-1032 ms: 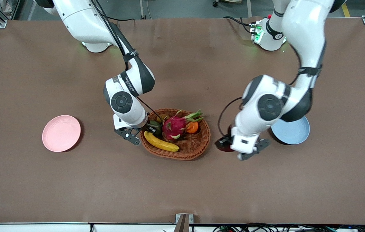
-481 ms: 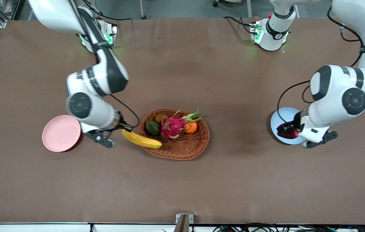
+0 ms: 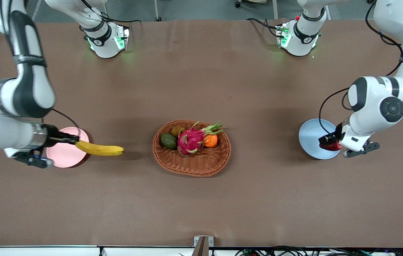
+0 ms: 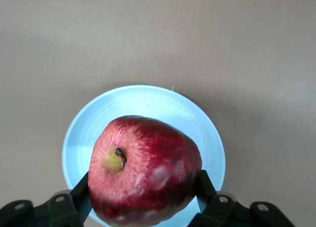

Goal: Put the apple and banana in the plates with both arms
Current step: 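Carry the apple to the blue plate while the right gripper carries the banana, then release the apple on the blue plate while the right gripper releases the banana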

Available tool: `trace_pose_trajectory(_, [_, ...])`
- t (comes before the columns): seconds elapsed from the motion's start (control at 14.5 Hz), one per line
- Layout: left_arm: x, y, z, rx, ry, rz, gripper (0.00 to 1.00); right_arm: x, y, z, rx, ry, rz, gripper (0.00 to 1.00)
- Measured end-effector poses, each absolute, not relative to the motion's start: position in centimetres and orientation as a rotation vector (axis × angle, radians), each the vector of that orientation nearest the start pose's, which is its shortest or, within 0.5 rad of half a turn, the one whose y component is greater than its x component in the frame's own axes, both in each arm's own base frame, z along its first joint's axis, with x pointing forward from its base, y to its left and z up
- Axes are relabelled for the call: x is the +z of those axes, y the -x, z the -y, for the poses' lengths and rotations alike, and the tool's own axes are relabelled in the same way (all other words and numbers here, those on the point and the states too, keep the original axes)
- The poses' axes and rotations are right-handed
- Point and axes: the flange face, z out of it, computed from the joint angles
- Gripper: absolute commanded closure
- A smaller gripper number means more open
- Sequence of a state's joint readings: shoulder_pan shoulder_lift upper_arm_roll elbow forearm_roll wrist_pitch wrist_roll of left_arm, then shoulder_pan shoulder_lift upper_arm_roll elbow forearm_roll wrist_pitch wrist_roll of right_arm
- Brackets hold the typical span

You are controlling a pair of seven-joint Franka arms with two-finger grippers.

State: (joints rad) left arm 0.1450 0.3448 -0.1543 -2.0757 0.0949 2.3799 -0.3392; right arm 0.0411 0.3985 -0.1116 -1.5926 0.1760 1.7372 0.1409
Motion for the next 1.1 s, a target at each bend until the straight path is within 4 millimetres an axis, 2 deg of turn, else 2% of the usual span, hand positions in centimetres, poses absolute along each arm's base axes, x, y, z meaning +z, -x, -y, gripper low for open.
trace_pose_trajectory(0.14, [23.7,-58.1,0.5,0.073,3.097,0.403,0.56,37.6,-63.6,7.2,0.376,2.959,-0.368,0.99])
trace_pose_trajectory(0.28, [22.4,-58.0,0.5,0.099,3.096,0.397,0.56,35.7,-62.8,10.8,0.346,2.953,-0.349,0.98])
trace_pose_trajectory(0.62, [21.6,-57.7,0.5,0.119,3.095,0.394,0.54,28.2,-59.7,19.2,0.299,2.950,-0.280,0.98])
trace_pose_trajectory(0.76, [21.4,-57.6,0.5,0.125,3.094,0.394,0.51,26.5,-59.0,21.8,0.289,2.949,-0.286,0.98])
trace_pose_trajectory(0.83, [21.4,-57.6,0.5,0.126,3.094,0.394,0.43,26.1,-58.9,22.2,0.289,2.947,-0.290,0.97])
trace_pose_trajectory(0.89, [21.4,-57.6,0.5,0.126,3.094,0.393,0.26,25.9,-58.8,22.3,0.290,2.947,-0.292,0.93])
trace_pose_trajectory(0.96, [21.4,-57.6,0.5,0.125,3.094,0.393,0.12,25.9,-58.9,22.2,0.290,2.946,-0.289,0.83])
trace_pose_trajectory(1.03, [21.5,-57.6,0.5,0.124,3.094,0.394,0.07,25.9,-59.0,22.1,0.289,2.946,-0.286,0.73])
trace_pose_trajectory(1.1, [21.5,-57.6,0.5,0.121,3.094,0.393,0.01,25.9,-59.0,21.9,0.287,2.943,-0.284,0.52])
